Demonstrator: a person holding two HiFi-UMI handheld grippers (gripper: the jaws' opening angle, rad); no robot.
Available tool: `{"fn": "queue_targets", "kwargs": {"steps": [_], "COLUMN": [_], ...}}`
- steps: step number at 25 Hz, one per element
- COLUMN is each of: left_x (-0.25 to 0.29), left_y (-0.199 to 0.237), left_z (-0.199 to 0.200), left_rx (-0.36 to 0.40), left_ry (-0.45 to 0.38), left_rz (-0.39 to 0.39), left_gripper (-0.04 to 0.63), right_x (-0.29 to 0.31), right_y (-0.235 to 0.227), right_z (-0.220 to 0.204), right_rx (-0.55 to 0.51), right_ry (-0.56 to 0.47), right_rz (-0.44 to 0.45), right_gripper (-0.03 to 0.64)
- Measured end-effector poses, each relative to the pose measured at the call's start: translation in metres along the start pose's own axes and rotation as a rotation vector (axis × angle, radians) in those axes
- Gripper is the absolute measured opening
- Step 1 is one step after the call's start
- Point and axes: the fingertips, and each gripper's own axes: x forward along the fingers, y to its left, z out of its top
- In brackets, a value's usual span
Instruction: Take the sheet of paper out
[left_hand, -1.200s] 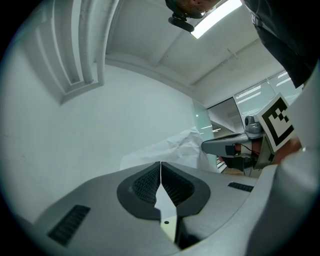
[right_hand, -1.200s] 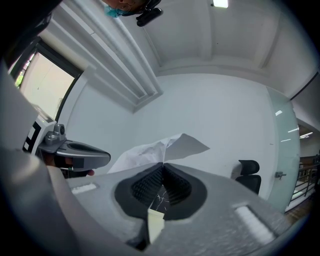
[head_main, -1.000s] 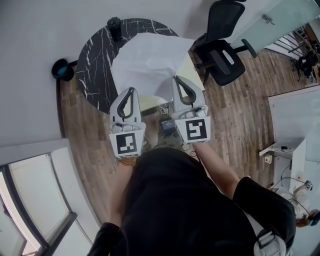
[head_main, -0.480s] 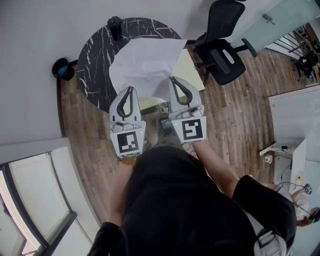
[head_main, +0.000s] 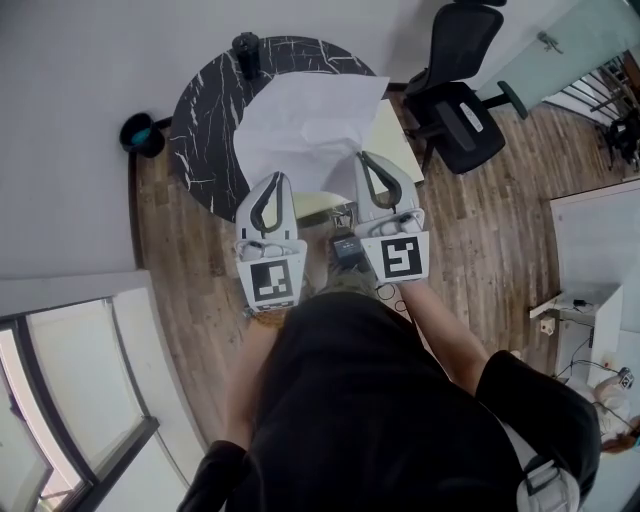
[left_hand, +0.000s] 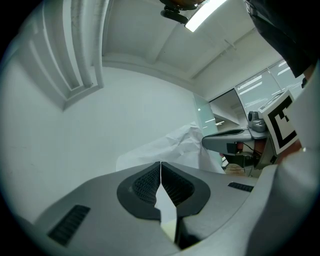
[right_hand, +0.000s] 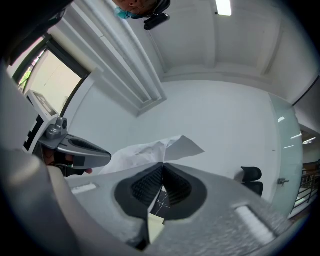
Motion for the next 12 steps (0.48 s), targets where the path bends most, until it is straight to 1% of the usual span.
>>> {"fn": "queue_targets", "kwargs": {"steps": [1, 3, 4, 6, 7, 10, 12], "left_x": [0.0, 0.0, 0.0, 0.0, 0.001, 0.002, 0.0], "left_y": [0.001, 0.003, 0.005, 0.007, 0.008, 0.009, 0.007], "left_z": [0.0, 0.0, 0.0, -0.003, -0.006, -0.011, -0.01], "left_rx": [-0.005, 0.013, 0.01, -0.033, -0.038, 0.013, 0.016], "left_ry": [0.003, -0.008, -0.006, 0.013, 0.015, -0.005, -0.005], "left_rz": [0.003, 0.0, 0.002, 0.015, 0.013, -0.011, -0.013], "left_gripper": [0.009, 0.009, 0.009, 0.009, 0.009, 0.009, 0.009], "right_x": [0.0, 0.0, 0.0, 0.001, 0.002, 0.003, 0.0], "right_y": [-0.001, -0.003, -0.004, -0.006, -0.007, -0.009, -0.011], "right_z": [0.0, -0.001, -0.001, -0.003, -0.005, -0.009, -0.01], "right_rx": [-0.002, -0.007, -0.009, -0.007, -0.007, -0.009, -0.013], "right_ry": [0.0, -0.002, -0.003, 0.001, 0.004, 0.011, 0.014], "right_rz": [-0.003, -0.008, -0.01, -0.019, -0.024, -0.034, -0.039], "right_gripper": [-0.002, -0.002, -0.002, -0.002, -0.002, -0.002, -0.002]}}
